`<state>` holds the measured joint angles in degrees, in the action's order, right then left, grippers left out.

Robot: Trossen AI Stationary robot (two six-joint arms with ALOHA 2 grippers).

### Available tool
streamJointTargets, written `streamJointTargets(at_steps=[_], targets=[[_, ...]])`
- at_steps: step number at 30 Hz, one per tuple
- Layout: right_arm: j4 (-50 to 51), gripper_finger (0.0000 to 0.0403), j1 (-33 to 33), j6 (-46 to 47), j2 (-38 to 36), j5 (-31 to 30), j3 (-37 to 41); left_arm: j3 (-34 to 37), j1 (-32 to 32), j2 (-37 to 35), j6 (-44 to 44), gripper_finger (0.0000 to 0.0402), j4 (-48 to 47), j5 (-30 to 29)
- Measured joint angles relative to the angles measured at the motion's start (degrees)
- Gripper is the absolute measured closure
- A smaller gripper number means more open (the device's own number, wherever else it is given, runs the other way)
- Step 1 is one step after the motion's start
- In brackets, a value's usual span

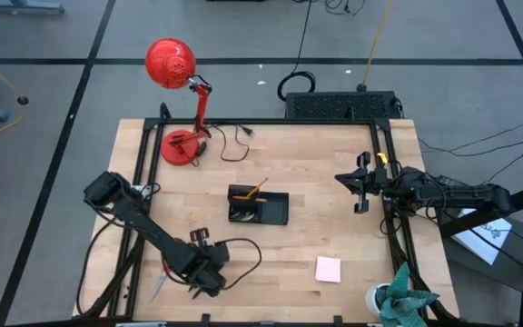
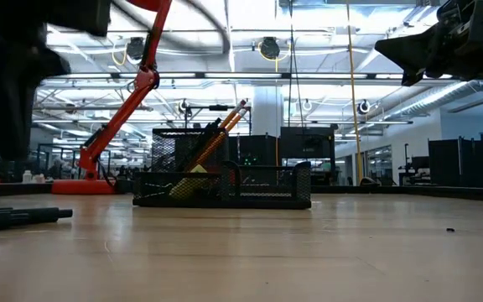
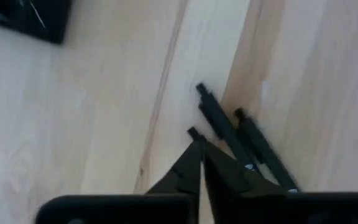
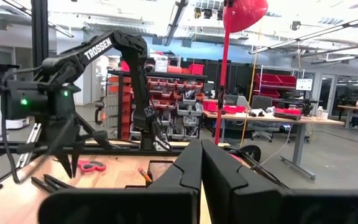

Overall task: Pick and place office supplies into organizer
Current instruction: Put the left pen into the top left section of the desk organizer

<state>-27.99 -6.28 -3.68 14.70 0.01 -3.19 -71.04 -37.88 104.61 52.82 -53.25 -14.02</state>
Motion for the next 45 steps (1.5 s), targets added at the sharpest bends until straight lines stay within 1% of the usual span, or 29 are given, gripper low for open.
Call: streamJointTargets(at_steps=[4,9,14,22,30,36,45], targets=[[0.4,0.0403,0.0,0.6,0.0,0.0,0.0,0.2,0.9,1.1,0.7,0.0321,-0.1,3.8],[0.3,0.0403,0.0,0.6,0.1,0.0,0.0,0.2,1.3,1.1,3.9,0.0258,0.0,4.8],[0.3,0.0403,0.0,0.6,0.1,0.0,0.0,0.2,1.7,1.1,7.5,0.0226,-0.1,5.1],[0.4,0.0403,0.0,0.9,0.1,0.0,0.0,0.4,2.0,1.2,11.7,0.0222,0.2,5.0],[0.4,0.0403,0.0,0.9,0.1,0.0,0.0,4.8,2.0,1.2,16.8,0.0222,2.0,6.4],[0.4,0.0403,0.0,0.9,0.1,0.0,0.0,6.6,2.0,0.9,17.0,0.0222,4.9,7.0],[0.4,0.0403,0.0,0.9,0.1,0.0,0.0,6.9,2.3,-0.2,16.9,0.0222,4.0,7.1]])
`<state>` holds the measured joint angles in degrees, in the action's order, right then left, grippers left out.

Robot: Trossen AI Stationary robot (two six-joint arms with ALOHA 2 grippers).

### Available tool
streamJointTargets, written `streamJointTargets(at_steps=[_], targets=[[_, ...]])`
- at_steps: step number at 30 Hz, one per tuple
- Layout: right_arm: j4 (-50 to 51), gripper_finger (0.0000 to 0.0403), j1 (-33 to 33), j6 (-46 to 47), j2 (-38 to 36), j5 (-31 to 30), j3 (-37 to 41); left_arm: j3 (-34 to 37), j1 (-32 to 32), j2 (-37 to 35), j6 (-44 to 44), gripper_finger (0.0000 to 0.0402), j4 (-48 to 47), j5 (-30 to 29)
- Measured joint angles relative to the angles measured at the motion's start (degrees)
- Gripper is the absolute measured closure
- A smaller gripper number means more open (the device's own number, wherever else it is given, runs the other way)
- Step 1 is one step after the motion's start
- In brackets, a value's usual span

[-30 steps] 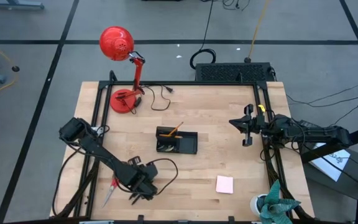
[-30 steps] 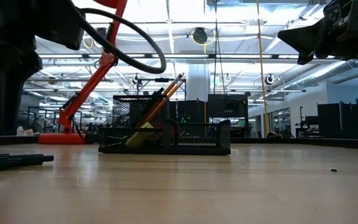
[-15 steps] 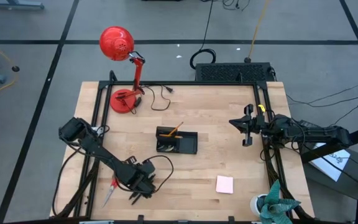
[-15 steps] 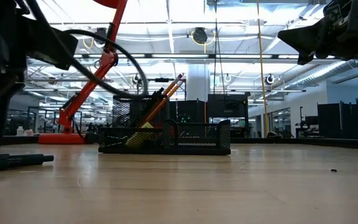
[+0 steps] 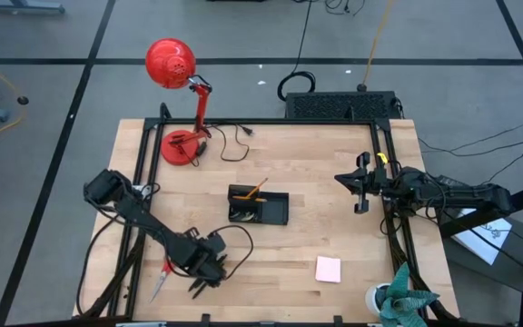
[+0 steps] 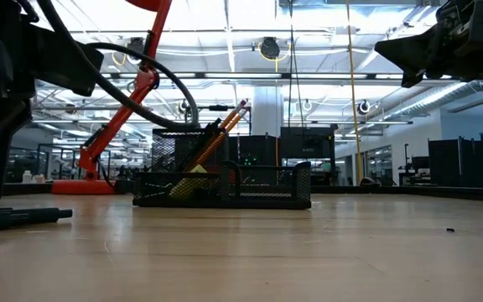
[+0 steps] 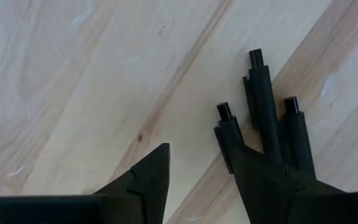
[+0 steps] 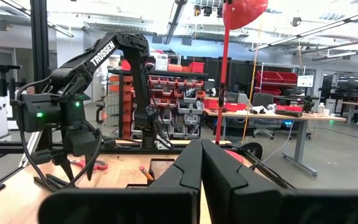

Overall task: Pick and place office supplies into organizer
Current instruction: Put the left pen into the top left section of the desk organizer

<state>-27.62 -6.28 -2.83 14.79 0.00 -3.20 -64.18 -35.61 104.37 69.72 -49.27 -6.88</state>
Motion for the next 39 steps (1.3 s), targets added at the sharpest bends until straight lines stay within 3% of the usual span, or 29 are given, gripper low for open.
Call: streamJointTargets(at_steps=[7,17,28,35,39], targets=[[0.0,0.0403,0.0,0.0,0.0,0.0,0.0,0.1,0.3,-4.4,-0.3,0.0222,-0.5,-0.5],[0.0,0.0403,0.0,0.0,0.0,-0.1,0.0,0.1,0.7,-3.4,11.7,0.0222,0.0,-1.1],[0.0,0.0403,0.0,0.0,0.0,0.0,0.0,0.1,0.2,-3.1,10.2,0.0222,6.1,-1.1],[0.0,0.0403,0.0,0.0,0.0,0.0,0.0,3.2,0.0,-3.1,11.8,0.0222,6.6,-1.3],[0.0,0.0403,0.0,0.0,0.0,0.0,0.0,6.4,-0.5,-3.1,12.5,0.0222,11.5,-0.6]])
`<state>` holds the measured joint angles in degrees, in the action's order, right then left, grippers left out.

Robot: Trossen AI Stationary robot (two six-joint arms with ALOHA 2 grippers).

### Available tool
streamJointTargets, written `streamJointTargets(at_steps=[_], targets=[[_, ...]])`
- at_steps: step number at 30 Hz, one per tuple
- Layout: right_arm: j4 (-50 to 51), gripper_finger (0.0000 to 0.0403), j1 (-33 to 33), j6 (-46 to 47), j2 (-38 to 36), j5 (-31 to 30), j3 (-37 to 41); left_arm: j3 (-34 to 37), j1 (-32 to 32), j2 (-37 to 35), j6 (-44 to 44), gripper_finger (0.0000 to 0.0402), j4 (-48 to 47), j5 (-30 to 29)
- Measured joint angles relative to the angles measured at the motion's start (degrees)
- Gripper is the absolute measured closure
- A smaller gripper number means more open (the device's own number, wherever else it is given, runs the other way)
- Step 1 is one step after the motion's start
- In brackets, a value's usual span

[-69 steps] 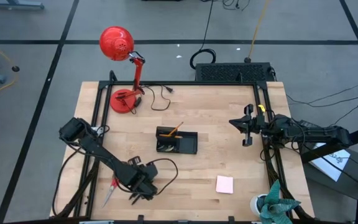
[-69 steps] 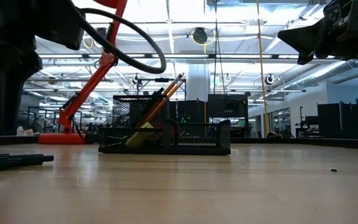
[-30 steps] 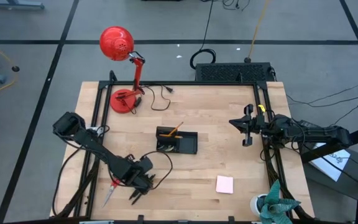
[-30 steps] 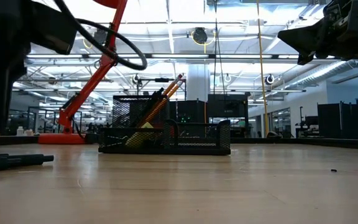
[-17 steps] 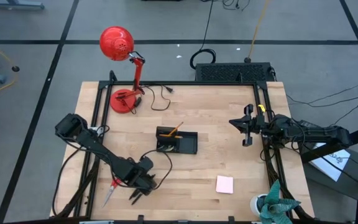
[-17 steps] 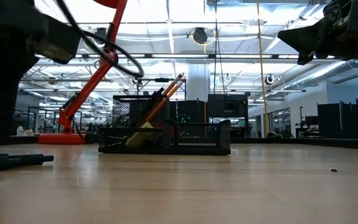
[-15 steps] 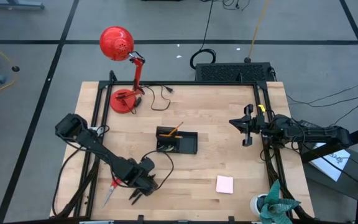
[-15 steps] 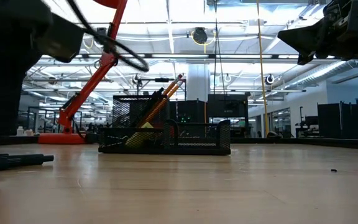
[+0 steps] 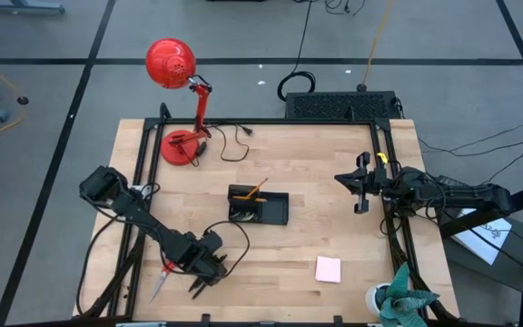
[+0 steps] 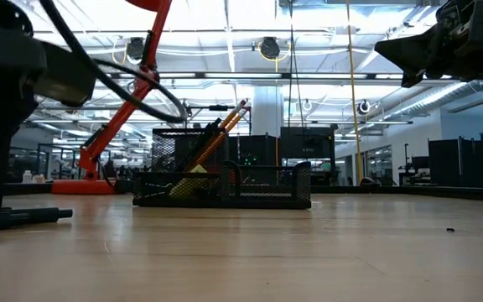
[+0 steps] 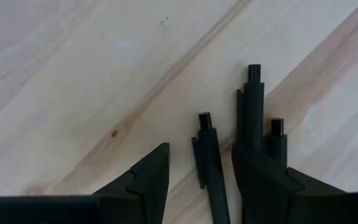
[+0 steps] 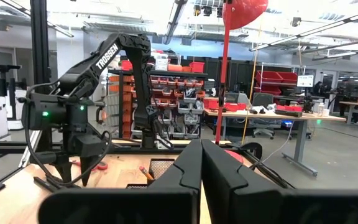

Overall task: Pick and place office supplies into organizer
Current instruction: Put the left pen into the top left section of the desk organizer

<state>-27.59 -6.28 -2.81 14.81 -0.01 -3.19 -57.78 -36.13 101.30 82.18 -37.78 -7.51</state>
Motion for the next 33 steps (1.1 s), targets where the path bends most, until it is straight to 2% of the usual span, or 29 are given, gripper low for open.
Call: streamJointTargets(at_steps=[7,16,19,28,33], targets=[[0.0,0.0403,0.0,0.0,0.0,0.0,0.0,3.9,-1.6,-0.4,0.3,0.0222,4.9,-1.0],[0.0,0.0403,0.0,0.0,0.0,-0.1,0.0,4.0,-2.6,-0.2,-6.7,0.0228,4.5,-2.6],[0.0,0.0403,0.0,0.2,0.0,-0.1,0.0,4.1,-2.6,-0.2,-7.6,0.0253,4.2,-3.1],[0.0,0.0403,0.0,0.2,0.0,-0.1,0.0,4.1,-2.6,-0.2,-10.7,0.0362,4.3,-5.0],[0.0,0.0403,0.0,-0.7,0.0,-0.2,0.0,4.1,-2.6,0.0,-11.7,0.0376,6.0,-8.3]])
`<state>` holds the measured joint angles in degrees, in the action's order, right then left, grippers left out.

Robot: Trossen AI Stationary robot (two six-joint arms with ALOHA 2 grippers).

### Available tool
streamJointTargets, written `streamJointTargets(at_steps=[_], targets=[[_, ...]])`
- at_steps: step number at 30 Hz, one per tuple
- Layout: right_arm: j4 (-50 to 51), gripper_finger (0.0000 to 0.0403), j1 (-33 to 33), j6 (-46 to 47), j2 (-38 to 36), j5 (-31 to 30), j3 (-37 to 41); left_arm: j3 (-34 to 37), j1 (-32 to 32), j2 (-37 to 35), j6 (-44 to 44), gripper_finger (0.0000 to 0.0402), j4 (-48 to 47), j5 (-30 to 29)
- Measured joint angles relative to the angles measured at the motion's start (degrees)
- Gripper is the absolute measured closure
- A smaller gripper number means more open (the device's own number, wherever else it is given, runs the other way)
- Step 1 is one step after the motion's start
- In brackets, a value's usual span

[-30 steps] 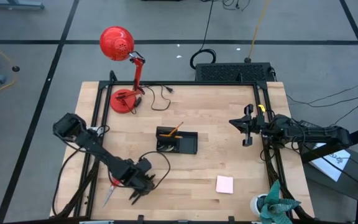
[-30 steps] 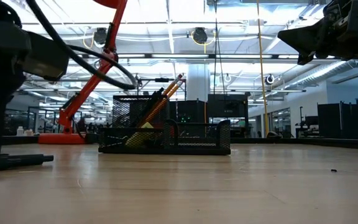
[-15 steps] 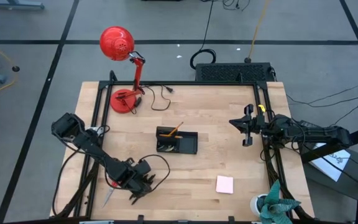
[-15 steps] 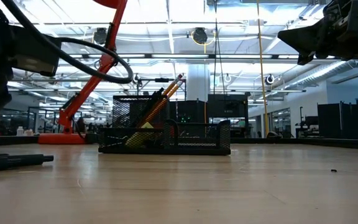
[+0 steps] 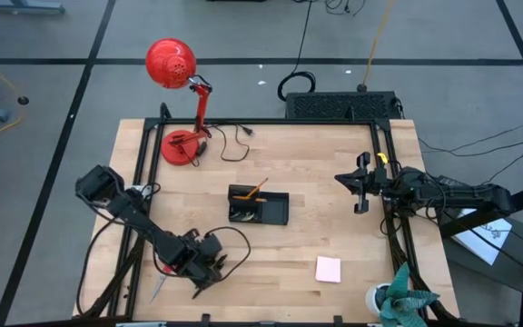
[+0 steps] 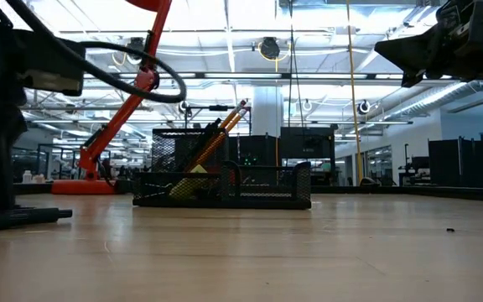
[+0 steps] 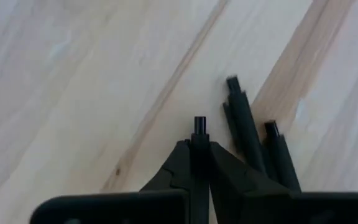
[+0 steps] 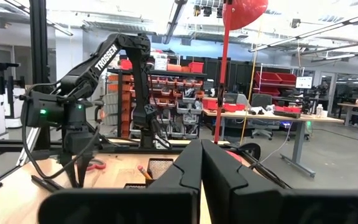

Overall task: Pick and place office supplies into organizer
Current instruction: Put the left pen into the top left section of the desk organizer

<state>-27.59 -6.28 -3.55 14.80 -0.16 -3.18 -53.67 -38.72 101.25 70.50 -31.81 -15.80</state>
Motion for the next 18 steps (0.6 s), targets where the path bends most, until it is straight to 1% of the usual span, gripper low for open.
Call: streamJointTargets(at_steps=[4,7,13,18], targets=[[0.0,0.0403,0.0,0.0,0.0,0.0,0.0,0.2,0.0,0.1,-4.2,0.0357,2.6,-2.6],[0.0,0.0403,0.0,1.2,0.0,0.0,0.0,0.2,0.1,0.2,-7.4,0.0352,5.4,-4.1],[0.2,0.0403,0.0,2.4,0.0,0.1,0.0,0.2,0.1,0.3,-9.1,0.0362,7.4,-5.6],[0.2,0.0403,0.0,2.7,0.0,0.1,0.0,0.2,0.4,0.3,-14.3,0.0365,9.7,-9.9]])
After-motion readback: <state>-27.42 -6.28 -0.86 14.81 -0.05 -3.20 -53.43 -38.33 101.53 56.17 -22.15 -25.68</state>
